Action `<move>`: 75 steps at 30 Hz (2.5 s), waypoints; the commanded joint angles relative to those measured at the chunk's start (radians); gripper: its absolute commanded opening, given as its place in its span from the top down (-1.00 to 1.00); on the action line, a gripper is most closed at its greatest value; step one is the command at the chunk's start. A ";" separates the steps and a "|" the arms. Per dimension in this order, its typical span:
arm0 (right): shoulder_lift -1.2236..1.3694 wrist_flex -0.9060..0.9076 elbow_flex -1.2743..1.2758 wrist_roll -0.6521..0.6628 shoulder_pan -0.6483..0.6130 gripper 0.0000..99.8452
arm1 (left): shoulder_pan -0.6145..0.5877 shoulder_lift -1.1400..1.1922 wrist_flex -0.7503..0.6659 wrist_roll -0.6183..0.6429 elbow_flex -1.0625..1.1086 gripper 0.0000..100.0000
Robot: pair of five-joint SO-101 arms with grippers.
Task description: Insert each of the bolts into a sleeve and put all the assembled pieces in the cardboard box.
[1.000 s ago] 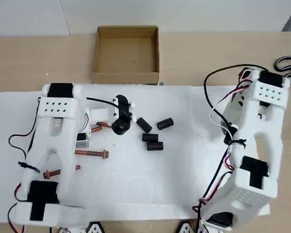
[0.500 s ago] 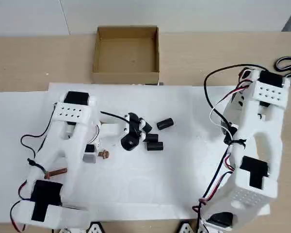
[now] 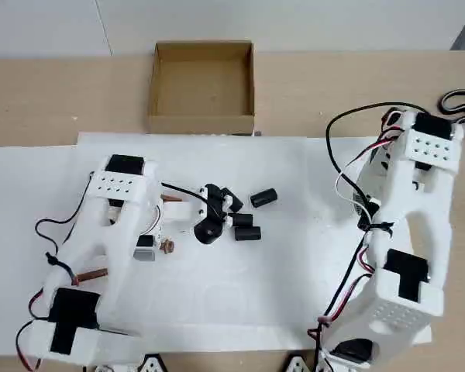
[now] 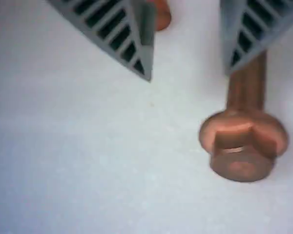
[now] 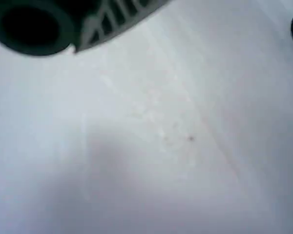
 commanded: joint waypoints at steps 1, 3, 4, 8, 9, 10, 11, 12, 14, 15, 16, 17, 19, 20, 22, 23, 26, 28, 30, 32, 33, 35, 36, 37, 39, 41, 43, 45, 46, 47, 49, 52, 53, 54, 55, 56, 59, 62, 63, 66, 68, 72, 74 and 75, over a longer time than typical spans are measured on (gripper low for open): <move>-0.062 -0.008 -0.008 0.009 0.005 0.99 | 0.003 -0.037 0.005 -0.193 -0.056 0.81; -0.062 -0.008 -0.008 0.009 0.005 0.99 | 0.003 -0.035 0.002 -0.193 -0.064 0.81; -0.062 -0.008 -0.008 0.009 0.005 0.99 | 0.003 -0.034 -0.006 -0.193 -0.064 0.81; -0.062 -0.008 -0.008 0.009 0.005 0.99 | 0.009 -0.009 -0.051 -0.193 -0.064 0.81; -0.062 -0.008 -0.008 0.009 0.005 0.99 | 0.009 0.009 -0.052 -0.193 -0.067 0.81; -0.062 -0.008 -0.008 0.009 0.005 0.99 | 0.009 0.029 -0.054 -0.193 -0.068 0.81; -0.062 -0.008 -0.008 0.009 0.005 0.99 | 0.009 0.049 -0.054 -0.193 -0.068 0.81; -0.062 -0.008 -0.008 0.009 0.005 0.99 | 0.009 0.068 -0.054 -0.193 -0.068 0.81; -0.062 -0.010 -0.008 0.009 0.005 0.99 | 0.008 0.095 -0.054 -0.193 -0.068 0.81; -0.062 -0.010 -0.008 0.009 0.005 0.99 | 0.008 0.107 -0.055 -0.193 -0.068 0.81; -0.062 -0.010 -0.008 0.009 0.005 0.99 | 0.008 0.120 -0.055 -0.193 -0.068 0.81; -0.062 -0.010 -0.008 0.009 0.005 0.99 | 0.008 0.130 -0.058 -0.193 -0.068 0.81; -0.062 -0.012 -0.008 0.009 0.005 0.99 | 0.009 0.152 -0.092 -0.192 -0.068 0.81; -0.062 -0.012 -0.008 0.009 0.005 0.99 | 0.006 0.161 -0.109 -0.192 -0.068 0.81; -0.062 -0.012 -0.008 0.009 0.004 0.99 | 0.005 0.175 -0.132 -0.192 -0.068 0.81; -0.062 -0.012 -0.008 0.009 0.004 0.99 | 0.005 0.180 -0.135 -0.192 -0.068 0.81; -0.062 -0.012 -0.008 0.009 0.004 0.99 | 0.009 0.206 -0.135 -0.192 -0.065 0.82; -0.062 -0.012 -0.008 0.009 0.004 0.99 | 0.009 0.224 -0.135 -0.192 -0.065 0.84; -0.062 -0.012 -0.008 0.009 0.004 0.99 | 0.009 0.232 -0.133 -0.192 -0.065 0.93; -0.064 -0.012 -0.008 0.008 0.004 0.99 | 0.009 0.232 -0.130 -0.190 -0.068 0.99; -0.064 -0.012 -0.008 0.008 0.004 0.99 | 0.011 0.226 -0.120 -0.178 -0.073 0.99; -0.071 -0.010 -0.008 0.006 0.002 0.99 | 0.012 0.199 -0.081 -0.144 -0.107 0.99; -0.087 -0.008 -0.008 0.005 -0.004 0.99 | 0.017 0.181 -0.057 -0.133 -0.127 0.99; -0.108 -0.005 -0.008 0.005 -0.012 0.99 | 0.020 0.161 -0.031 -0.130 -0.147 0.99; -0.162 -0.005 -0.008 0.005 -0.038 0.99 | 0.021 0.110 0.023 -0.127 -0.188 0.99; -0.225 -0.005 -0.008 0.005 -0.070 0.99 | 0.023 0.052 0.055 -0.089 -0.223 0.99; -0.288 -0.004 -0.006 0.005 -0.102 0.99 | 0.023 -0.011 0.051 -0.009 -0.254 0.99; -0.344 -0.001 -0.003 0.005 -0.133 0.99 | 0.023 -0.074 0.052 0.054 -0.289 0.99; -0.372 -0.001 -0.003 0.005 -0.145 0.99 | 0.023 -0.104 0.052 0.094 -0.308 0.99; -0.400 0.001 -0.003 0.005 -0.154 0.99 | 0.023 -0.137 0.052 0.141 -0.331 0.99; -0.456 0.007 -0.003 0.005 -0.171 0.99 | 0.029 -0.195 0.052 0.242 -0.377 0.99; -0.553 0.007 -0.002 0.005 -0.191 0.99 | 0.041 -0.275 0.052 0.430 -0.437 0.99; -0.587 0.007 -0.002 0.005 -0.199 0.99 | 0.046 -0.298 0.051 0.503 -0.453 0.99; -0.622 0.007 -0.002 0.005 -0.209 0.99 | 0.046 -0.321 0.051 0.580 -0.475 0.99; -0.656 0.007 -0.002 0.005 -0.222 0.99 | 0.046 -0.339 0.051 0.644 -0.498 0.99; -0.691 0.007 0.000 0.005 -0.236 0.99 | 0.043 -0.359 0.051 0.701 -0.515 0.99; -0.797 0.007 0.051 0.006 -0.291 0.99 | 0.037 -0.416 0.051 0.807 -0.536 0.99; -0.926 0.007 0.176 0.005 -0.354 0.99 | 0.023 -0.482 0.046 0.884 -0.536 0.99; -0.983 0.007 0.222 0.005 -0.371 0.99 | 0.021 -0.505 0.031 0.928 -0.535 0.99; -1.158 -0.010 0.374 0.002 -0.414 0.99 | 0.005 -0.600 -0.018 1.109 -0.532 0.99; -1.268 -0.050 0.494 0.002 -0.438 0.99 | 0.003 -0.661 -0.052 1.223 -0.501 0.99; -1.466 -0.174 0.706 0.002 -0.447 0.99 | -0.002 -0.798 -0.132 1.441 -0.349 0.99; -1.550 -0.242 0.802 0.006 -0.447 0.99 | 0.003 -0.878 -0.166 1.556 -0.254 0.99; -1.587 -0.274 0.852 0.008 -0.449 0.99 | 0.003 -0.921 -0.186 1.606 -0.206 0.99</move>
